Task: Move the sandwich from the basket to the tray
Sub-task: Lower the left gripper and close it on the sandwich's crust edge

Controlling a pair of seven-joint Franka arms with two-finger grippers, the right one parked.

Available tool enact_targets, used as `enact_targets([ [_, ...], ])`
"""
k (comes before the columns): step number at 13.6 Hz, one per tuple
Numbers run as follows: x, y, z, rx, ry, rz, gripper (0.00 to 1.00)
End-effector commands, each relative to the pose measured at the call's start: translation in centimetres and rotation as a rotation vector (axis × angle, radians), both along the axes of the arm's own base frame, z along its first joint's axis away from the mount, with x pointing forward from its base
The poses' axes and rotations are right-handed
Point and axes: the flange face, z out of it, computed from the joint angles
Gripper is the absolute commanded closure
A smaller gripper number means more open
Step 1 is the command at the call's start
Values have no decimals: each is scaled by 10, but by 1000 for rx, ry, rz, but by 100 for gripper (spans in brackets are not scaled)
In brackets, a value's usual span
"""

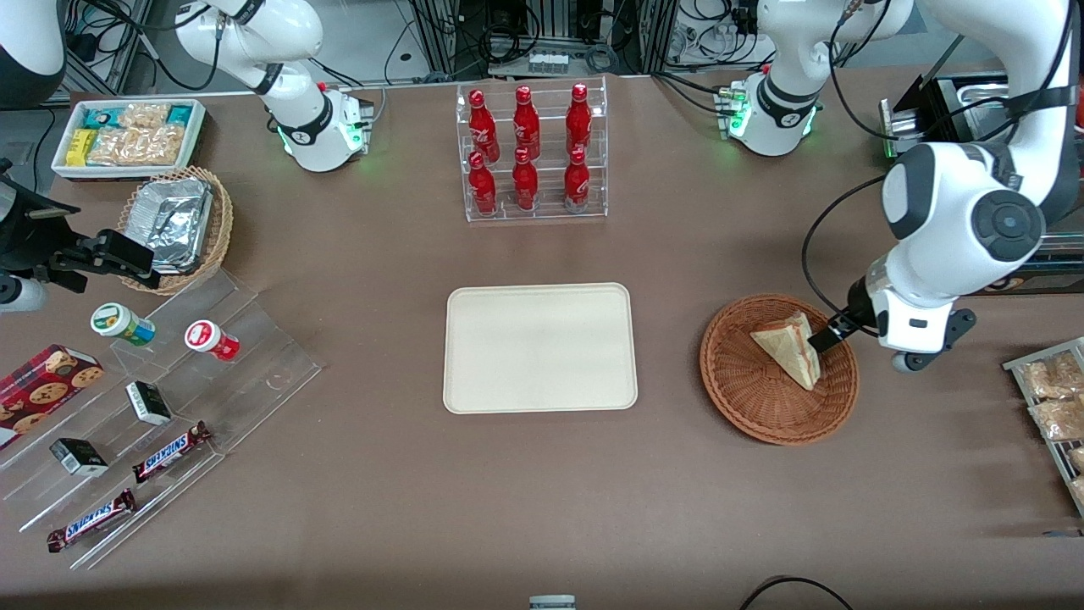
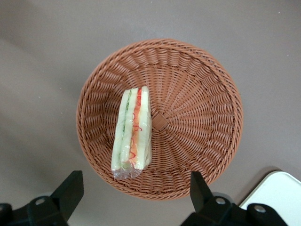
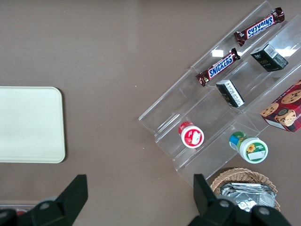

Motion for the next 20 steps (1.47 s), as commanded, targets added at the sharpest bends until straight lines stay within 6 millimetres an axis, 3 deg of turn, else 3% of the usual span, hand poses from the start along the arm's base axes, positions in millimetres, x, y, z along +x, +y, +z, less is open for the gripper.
enact_targets([
  [1,-18,0,-18,-1,17,29,0],
  [7,-26,-2,-64,5,92,29,0],
  [16,-15,-1,-139,9,92,37,1],
  [17,-15,-1,-144,10,96,37,13],
  [19,-22,0,-148,12,108,37,64],
  [20,-22,0,-148,12,111,37,82],
])
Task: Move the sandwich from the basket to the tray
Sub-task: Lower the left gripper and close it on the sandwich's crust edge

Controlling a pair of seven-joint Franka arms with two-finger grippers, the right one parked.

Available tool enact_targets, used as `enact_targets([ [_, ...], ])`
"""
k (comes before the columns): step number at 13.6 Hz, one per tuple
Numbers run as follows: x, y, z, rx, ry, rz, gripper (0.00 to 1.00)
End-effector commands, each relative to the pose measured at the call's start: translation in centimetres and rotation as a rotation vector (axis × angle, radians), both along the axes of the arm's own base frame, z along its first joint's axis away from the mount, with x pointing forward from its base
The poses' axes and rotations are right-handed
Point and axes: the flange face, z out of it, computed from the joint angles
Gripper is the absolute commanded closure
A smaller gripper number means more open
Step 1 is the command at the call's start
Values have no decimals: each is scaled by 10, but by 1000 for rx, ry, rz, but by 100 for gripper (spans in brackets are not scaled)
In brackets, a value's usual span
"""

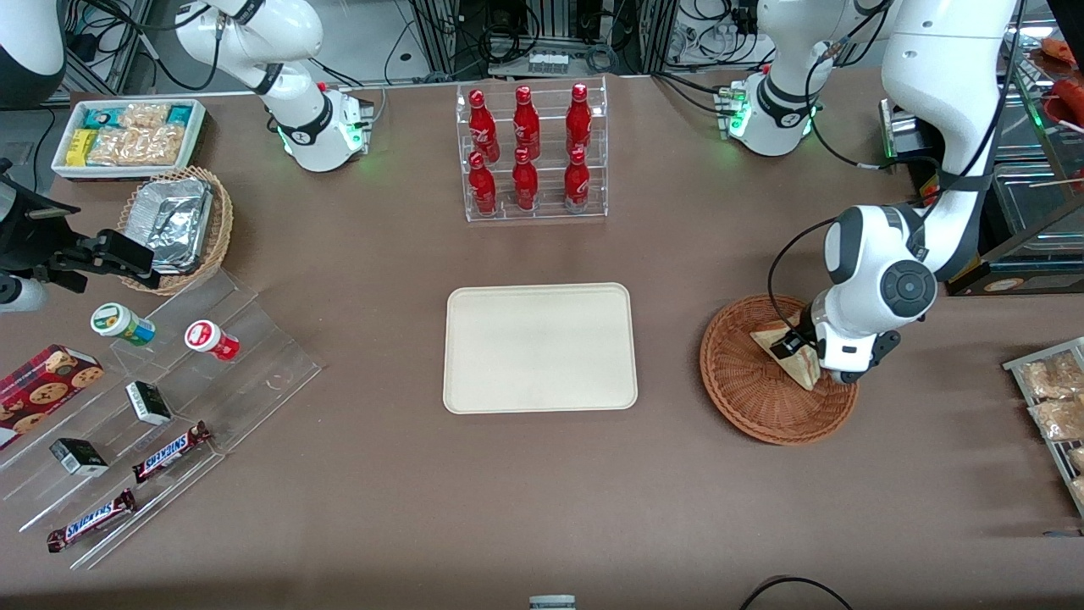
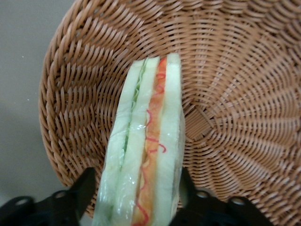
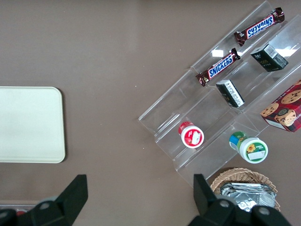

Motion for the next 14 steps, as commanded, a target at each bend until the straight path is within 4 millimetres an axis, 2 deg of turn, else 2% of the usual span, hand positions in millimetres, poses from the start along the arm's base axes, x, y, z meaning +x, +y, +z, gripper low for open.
enact_targets([
  [1,-5,-1,4,-3,-8,18,100],
  [3,-5,-1,5,-3,-4,3,100],
  [5,-2,0,16,0,8,-10,100],
  [12,19,-8,69,4,28,-108,100],
  [14,24,-19,88,-9,39,-189,100],
])
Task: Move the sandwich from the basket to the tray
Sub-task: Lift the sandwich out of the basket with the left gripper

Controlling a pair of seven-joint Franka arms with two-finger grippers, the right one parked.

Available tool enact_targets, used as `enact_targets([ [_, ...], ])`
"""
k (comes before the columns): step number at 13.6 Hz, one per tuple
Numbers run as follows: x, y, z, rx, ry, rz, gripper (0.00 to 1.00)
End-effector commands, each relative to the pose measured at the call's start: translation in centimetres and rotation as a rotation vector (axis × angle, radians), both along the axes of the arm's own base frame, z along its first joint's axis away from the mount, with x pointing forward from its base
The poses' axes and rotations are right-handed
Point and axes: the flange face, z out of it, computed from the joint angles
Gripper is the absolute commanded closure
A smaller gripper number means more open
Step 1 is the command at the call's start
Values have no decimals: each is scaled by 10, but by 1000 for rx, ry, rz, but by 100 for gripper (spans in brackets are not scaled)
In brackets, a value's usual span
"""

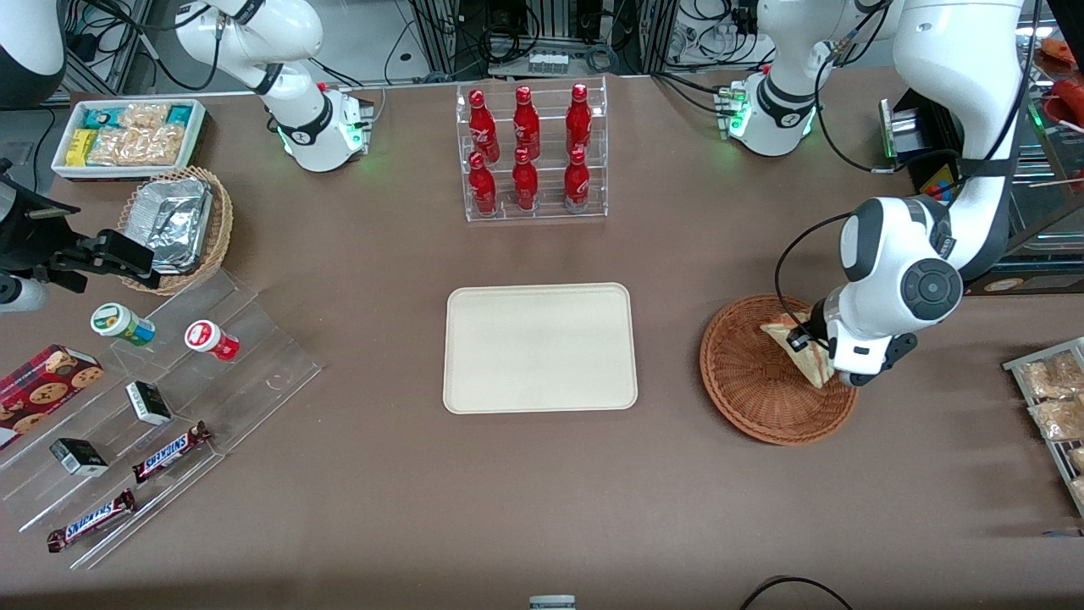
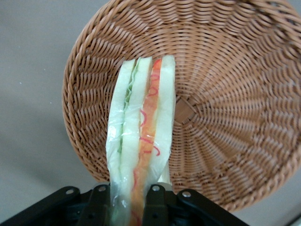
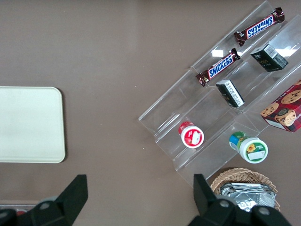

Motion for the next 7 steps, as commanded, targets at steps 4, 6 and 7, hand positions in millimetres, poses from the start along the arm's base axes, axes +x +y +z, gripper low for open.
enact_targets([
  [4,7,-51,52,-33,7,-217,100],
  [6,3,-91,56,-43,-15,-298,100],
  [7,0,-114,59,-13,-29,-364,100],
])
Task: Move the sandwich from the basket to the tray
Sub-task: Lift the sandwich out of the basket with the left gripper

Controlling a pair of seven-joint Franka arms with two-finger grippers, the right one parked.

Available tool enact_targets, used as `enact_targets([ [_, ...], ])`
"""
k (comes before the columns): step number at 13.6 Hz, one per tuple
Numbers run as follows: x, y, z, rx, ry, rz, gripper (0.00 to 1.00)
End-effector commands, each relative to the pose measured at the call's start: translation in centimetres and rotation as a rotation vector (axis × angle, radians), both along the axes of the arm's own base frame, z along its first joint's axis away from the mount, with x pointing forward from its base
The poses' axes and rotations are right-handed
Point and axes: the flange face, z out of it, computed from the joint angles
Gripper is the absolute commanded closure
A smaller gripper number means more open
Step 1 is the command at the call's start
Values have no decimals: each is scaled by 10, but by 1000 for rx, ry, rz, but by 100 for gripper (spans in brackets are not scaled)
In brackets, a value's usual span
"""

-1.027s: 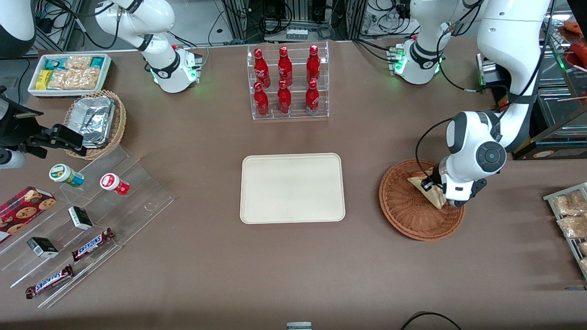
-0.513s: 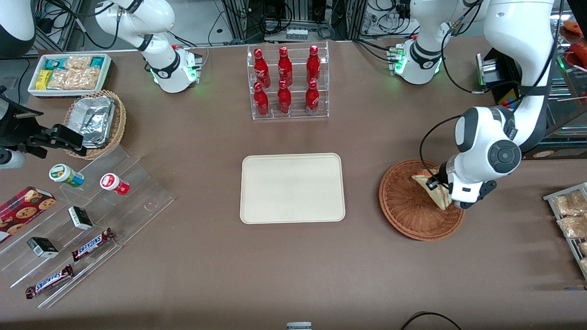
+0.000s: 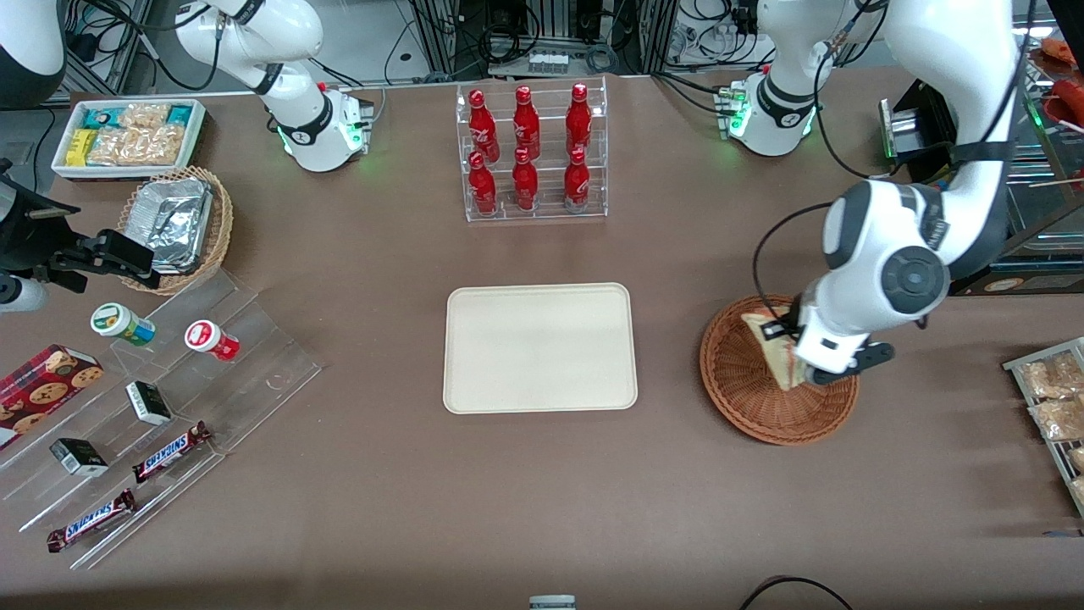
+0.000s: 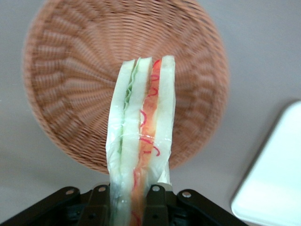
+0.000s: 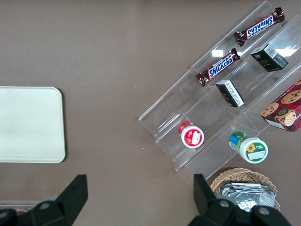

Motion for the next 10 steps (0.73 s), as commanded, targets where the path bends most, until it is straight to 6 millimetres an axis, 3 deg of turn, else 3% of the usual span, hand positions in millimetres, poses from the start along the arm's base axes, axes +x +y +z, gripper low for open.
enact_targets([
  [1,-5,-48,6,37,-24,-131,100],
  [5,-15,-112,-4,12,-46,-233,100],
  [7,-26,-157,-14,-1,-57,-276,100],
  [9,-22,-170,-23,-4,-57,-259,100],
  [10,-25,-187,-30,-4,-55,-260,100],
])
